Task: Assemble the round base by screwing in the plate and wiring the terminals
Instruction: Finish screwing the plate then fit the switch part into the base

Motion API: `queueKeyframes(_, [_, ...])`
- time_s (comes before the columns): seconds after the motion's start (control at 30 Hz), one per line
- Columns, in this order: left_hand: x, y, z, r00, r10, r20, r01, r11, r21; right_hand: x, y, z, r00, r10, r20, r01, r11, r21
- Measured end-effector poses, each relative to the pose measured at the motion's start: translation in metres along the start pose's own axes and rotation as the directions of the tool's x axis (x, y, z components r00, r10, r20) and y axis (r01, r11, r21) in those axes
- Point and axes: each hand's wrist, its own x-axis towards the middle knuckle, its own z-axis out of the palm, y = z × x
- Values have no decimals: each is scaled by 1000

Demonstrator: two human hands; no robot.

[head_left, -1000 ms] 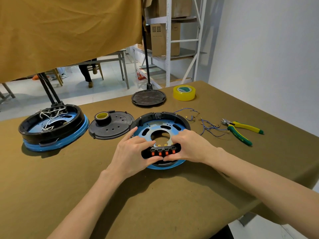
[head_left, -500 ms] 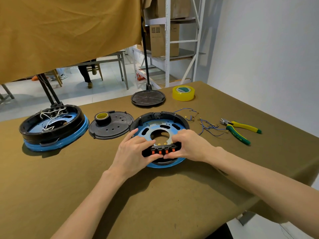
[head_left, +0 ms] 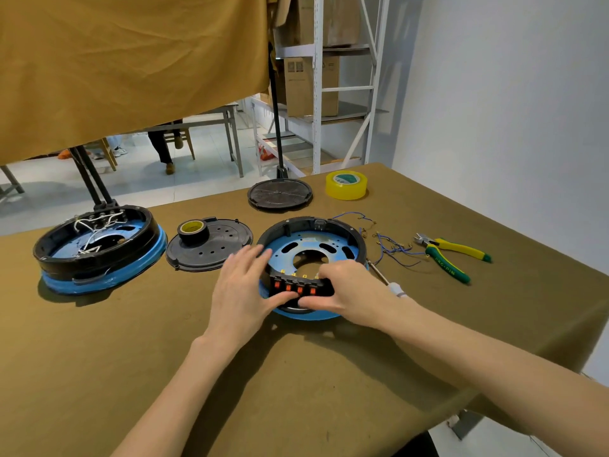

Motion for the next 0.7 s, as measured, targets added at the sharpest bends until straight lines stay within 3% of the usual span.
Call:
queueKeyframes(0.1, [-2,-12,-11,985,-166,43,169,982,-87,1,-7,-19,985,-68,155,67,998,15])
queueKeyframes(0.23, [-15,-10,-23,943,-189,274,284,886,-367,0,6,-36,980,-46,195,83,979,-186])
queueKeyframes(0.37, [-28,17,-14,922,-250,295,377,750,-544,-9,-15,-11,989,-10,145,33,987,-155])
queueKeyframes(0.5, [-12,7,-8,852,-383,356,523,608,-598,4,-30,-9,975,-23,220,16,999,33])
queueKeyframes(0.6, [-9,-3,-4,814,-484,322,569,548,-613,16,-8,-21,980,141,-140,-135,990,46])
queueKeyframes(0.63, [-9,-3,-4,785,-546,292,590,516,-621,20,1,-24,956,225,-188,-227,974,11])
queueKeyframes(0.7, [-8,-1,-4,751,-628,204,583,486,-651,25,10,-24,915,397,-67,-393,917,64])
